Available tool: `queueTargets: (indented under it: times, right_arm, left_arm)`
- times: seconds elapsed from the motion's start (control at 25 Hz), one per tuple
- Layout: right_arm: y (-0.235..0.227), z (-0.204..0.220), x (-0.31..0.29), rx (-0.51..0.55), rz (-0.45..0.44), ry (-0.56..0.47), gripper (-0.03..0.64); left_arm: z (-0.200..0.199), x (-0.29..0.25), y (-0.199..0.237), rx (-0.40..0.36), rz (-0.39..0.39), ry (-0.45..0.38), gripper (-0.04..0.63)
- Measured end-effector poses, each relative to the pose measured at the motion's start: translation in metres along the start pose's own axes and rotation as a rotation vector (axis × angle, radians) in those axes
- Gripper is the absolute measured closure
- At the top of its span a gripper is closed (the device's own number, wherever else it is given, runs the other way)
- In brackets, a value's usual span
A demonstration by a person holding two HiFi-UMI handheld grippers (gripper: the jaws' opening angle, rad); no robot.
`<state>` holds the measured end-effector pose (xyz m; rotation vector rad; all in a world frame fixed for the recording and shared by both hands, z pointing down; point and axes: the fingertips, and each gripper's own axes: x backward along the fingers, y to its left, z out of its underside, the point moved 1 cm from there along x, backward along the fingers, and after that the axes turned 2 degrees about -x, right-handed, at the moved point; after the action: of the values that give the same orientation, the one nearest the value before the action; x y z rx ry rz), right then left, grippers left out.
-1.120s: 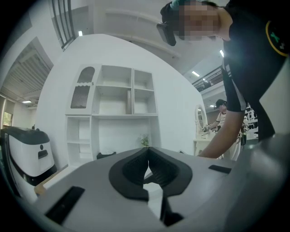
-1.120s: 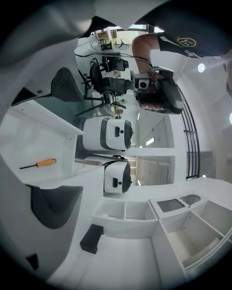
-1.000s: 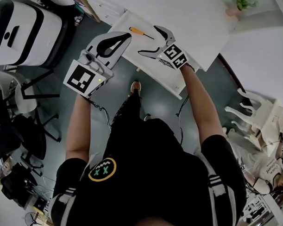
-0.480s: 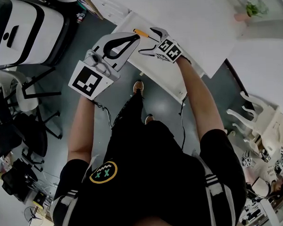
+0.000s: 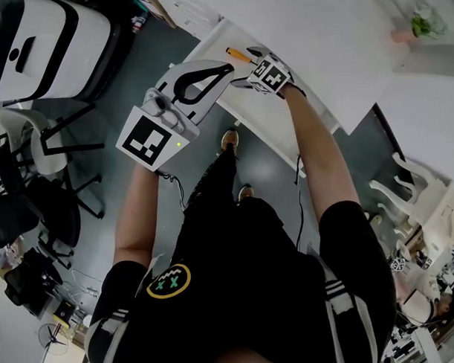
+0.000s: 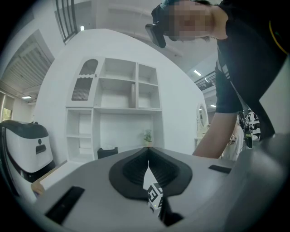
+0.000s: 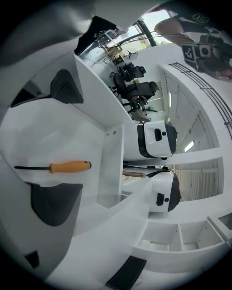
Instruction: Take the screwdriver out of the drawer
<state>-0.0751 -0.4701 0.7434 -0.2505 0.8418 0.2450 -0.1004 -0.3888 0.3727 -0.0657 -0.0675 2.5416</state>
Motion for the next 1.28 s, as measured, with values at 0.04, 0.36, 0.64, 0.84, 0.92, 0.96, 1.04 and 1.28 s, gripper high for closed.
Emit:
queueTargets:
  times: [0.04, 0.36, 0.64, 0.84, 0.92, 0.96, 1.04, 1.28]
  right_arm:
    - [-0.002, 0.001, -0.004, -0.002, -0.001, 0.011, 0.043]
    - [-0.018, 0.012, -0.029, -0.037, -0.022, 0.08, 0.044]
    - [-0.024, 0.027, -0.04, -0.065, -0.011, 0.116, 0.067]
    - [-0.026, 0.038, -0.048, -0.09, -0.018, 0.128, 0.092]
    - [-0.027, 0.038, -0.051, -0.097, -0.019, 0.121, 0.094]
    - [-0.028, 0.039, -0.051, -0.1, -0.019, 0.119, 0.094]
    - [-0.033, 0.039, -0.049, -0.096, -0.004, 0.119, 0.102]
    - [-0.045, 0.042, -0.046, -0.073, 0.09, 0.114, 0.223]
  left_arm:
    - [0.001, 0.001, 0.001, 0.002, -0.001, 0.002, 0.576]
    - [0.009, 0.002, 0.004, 0.01, 0.002, 0.015, 0.575]
    - [0.01, -0.002, 0.004, 0.009, 0.003, 0.021, 0.575]
    - [0.012, -0.003, 0.004, 0.021, 0.005, 0.025, 0.575]
    - [0.013, -0.004, 0.003, 0.02, 0.008, 0.034, 0.575]
    - [0.013, -0.005, 0.003, 0.019, 0.009, 0.035, 0.575]
    - [0.014, -0.008, 0.002, 0.019, 0.012, 0.035, 0.575]
    - [0.018, -0.009, -0.003, 0.027, 0.017, 0.042, 0.575]
